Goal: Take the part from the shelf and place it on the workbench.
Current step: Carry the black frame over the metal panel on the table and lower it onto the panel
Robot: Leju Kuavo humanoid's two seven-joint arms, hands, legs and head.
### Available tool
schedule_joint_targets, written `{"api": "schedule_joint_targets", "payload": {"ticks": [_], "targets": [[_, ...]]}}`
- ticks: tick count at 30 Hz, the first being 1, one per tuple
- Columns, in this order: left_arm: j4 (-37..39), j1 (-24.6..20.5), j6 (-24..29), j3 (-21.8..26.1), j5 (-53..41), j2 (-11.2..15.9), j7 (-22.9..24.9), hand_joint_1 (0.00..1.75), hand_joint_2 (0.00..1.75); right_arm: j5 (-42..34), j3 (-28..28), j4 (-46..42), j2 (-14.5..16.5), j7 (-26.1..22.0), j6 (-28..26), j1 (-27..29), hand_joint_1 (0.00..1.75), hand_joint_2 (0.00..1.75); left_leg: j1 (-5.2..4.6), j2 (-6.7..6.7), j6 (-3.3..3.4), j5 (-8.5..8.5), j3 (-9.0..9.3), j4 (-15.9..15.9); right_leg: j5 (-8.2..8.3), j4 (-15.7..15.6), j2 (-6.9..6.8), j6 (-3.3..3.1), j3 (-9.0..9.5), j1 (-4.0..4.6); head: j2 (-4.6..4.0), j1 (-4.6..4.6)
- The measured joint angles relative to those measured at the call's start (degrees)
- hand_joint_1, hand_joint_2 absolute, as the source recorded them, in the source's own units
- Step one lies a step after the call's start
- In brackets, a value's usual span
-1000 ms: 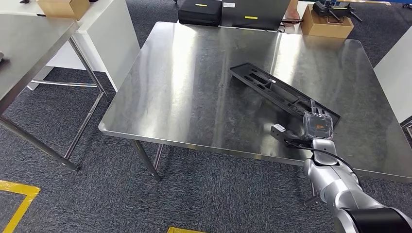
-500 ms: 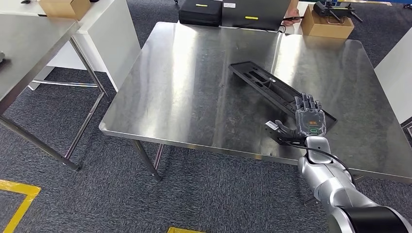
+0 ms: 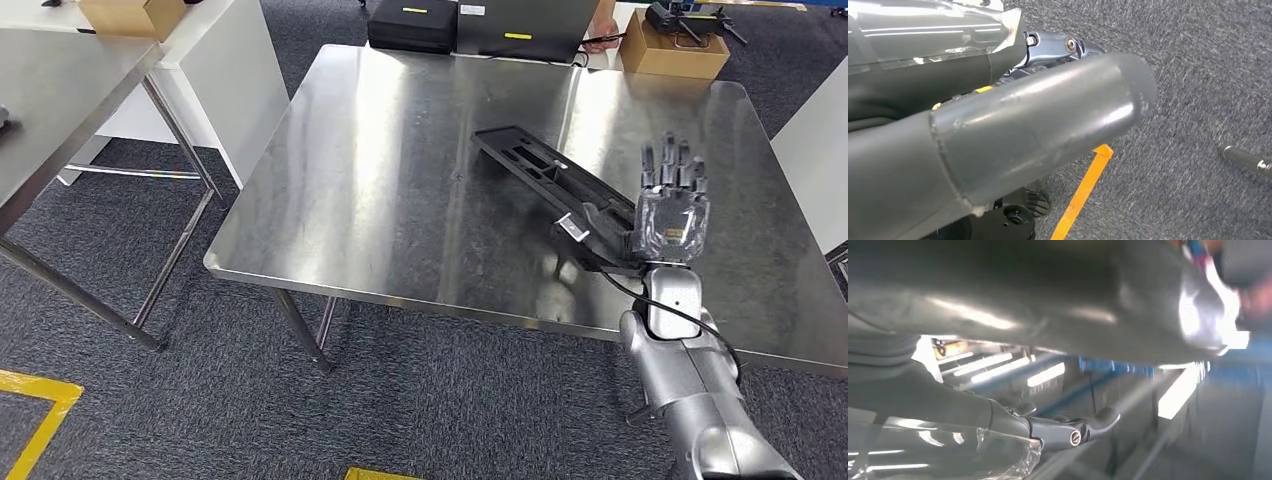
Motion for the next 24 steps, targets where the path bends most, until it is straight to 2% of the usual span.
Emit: {"api": "schedule_joint_targets", "payload": {"ticks": [2, 3, 5, 7, 8, 9, 12, 16, 18, 19, 22, 23, 24], "targets": [[0.0, 0.0, 0.5, 0.7, 0.4, -0.1, -0.4, 0.0, 0.0, -0.9, -0.5, -10.5, 0.7, -4.8, 0.0, 3.3, 0.0, 0.0, 0.02, 0.05, -0.04, -0.07, -0.02, 0.0, -0.01, 0.0, 0.06, -0.01, 0.0, 0.0, 0.0, 0.0], [0.0, 0.0, 0.8, 1.0, 0.8, -0.1, -0.7, 0.0, 0.0, -2.8, -1.2, -15.1, 2.0, -9.6, 0.0, 4.9, 0.0, 0.0, 0.03, 0.07, -0.07, -0.13, -0.01, 0.0, -0.02, 0.0, 0.11, -0.02, -0.01, 0.0, 0.01, 0.01], [0.0, 0.0, 1.4, 2.0, 1.7, -0.2, -1.0, 0.0, 0.0, -12.2, -4.2, -22.6, 6.8, -25.7, 0.0, 7.8, 0.0, 0.0, 0.07, 0.11, -0.14, -0.2, 0.15, 0.0, -0.08, 0.0, 0.18, -0.11, -0.01, 0.02, 0.01, -0.02], [0.0, -0.1, 2.0, 3.0, 2.4, -0.3, -1.0, 0.0, 0.0, -26.7, -7.8, -27.2, 12.1, -43.9, 0.0, 10.9, 0.0, 0.0, 0.12, -0.05, -0.19, -0.22, 0.34, 0.0, -0.24, 0.0, 0.04, -0.2, 0.05, 0.16, 0.01, -0.04], [0.0, 0.0, 2.3, 3.4, 2.7, -0.4, -1.0, 0.0, 0.0, -34.1, -8.6, -28.9, 13.9, -49.4, 0.0, 12.8, 0.0, 0.0, 0.13, -0.19, -0.21, -0.23, 0.38, 0.0, -0.32, 0.0, -0.1, -0.23, 0.12, 0.25, 0.01, -0.02], [0.0, 0.0, 2.6, 3.9, 2.9, -0.5, -1.0, 0.0, 0.0, -40.8, -8.3, -30.2, 15.0, -52.3, 0.0, 14.8, 0.0, 0.0, 0.13, -0.31, -0.21, -0.23, 0.41, 0.0, -0.39, 0.0, -0.23, -0.24, 0.18, 0.32, 0.01, 0.01], [0.0, 0.1, 3.4, 5.4, 3.4, -0.5, -0.7, 0.0, 0.0, -56.8, -4.0, -32.8, 16.1, -52.8, 0.1, 20.1, 0.0, 0.0, 0.14, -0.22, -0.25, -0.28, 0.35, 0.0, -0.4, 0.0, -0.24, -0.28, 0.27, 0.22, 0.01, -0.01], [0.0, -0.1, 4.7, 7.3, 4.6, -0.5, 0.2, 0.0, 0.0, -73.3, 3.6, -33.7, 15.1, -52.7, 2.8, 24.2, 0.0, 0.0, 0.12, 0.02, -0.25, -0.3, 0.52, 0.0, -0.4, 0.0, -0.09, -0.29, 0.26, 0.2, 0.0, 0.0], [0.0, -0.1, 5.5, 8.3, 5.2, -0.5, 0.9, 0.0, 0.0, -76.6, 5.8, -33.6, 14.6, -52.7, 5.2, 25.7, 0.0, 0.0, 0.08, 0.02, -0.22, -0.33, 0.54, 0.0, -0.38, -0.1, -0.09, -0.26, 0.29, 0.14, 0.01, 0.0], [0.0, -0.1, 5.7, 8.7, 5.4, -0.5, 1.3, 0.0, 0.0, -77.6, 6.3, -33.5, 14.5, -52.7, 6.4, 26.3, 0.0, 0.0, 0.03, 0.0, 0.01, -0.35, 0.52, 0.0, -0.28, -0.2, -0.09, -0.09, 0.38, -0.06, 0.01, -0.02], [0.0, -0.1, 6.1, 9.9, 6.0, -0.4, 2.6, 0.0, 0.0, -79.1, 7.1, -33.3, 14.1, -52.7, 8.7, 27.7, 0.0, 0.0, 0.32, 0.08, 1.23, 0.42, 1.33, -1.3, -0.26, -0.5, -0.11, 0.48, 0.63, -0.26, 0.01, 0.0], [0.0, -0.1, 6.3, 10.2, 6.1, -0.4, 2.8, 0.0, 0.0, -79.3, 7.2, -33.3, 13.9, -52.7, 9.0, 28.0, 0.0, 0.0, 0.55, 0.18, 1.5, 0.85, 1.77, -2.0, -1.05, 0.7, -0.14, 0.38, 0.13, -0.15, 0.01, 0.08], [0.0, -0.1, 6.4, 10.5, 6.2, -0.4, 2.9, 0.0, 0.0, -79.3, 7.3, -33.3, 13.7, -52.7, 9.2, 28.3, 0.0, 0.0, 0.79, 0.29, 1.65, 1.19, 2.12, -2.6, -2.39, 3.2, -0.17, 0.17, -0.97, -0.12, 0.01, 0.17]]}}
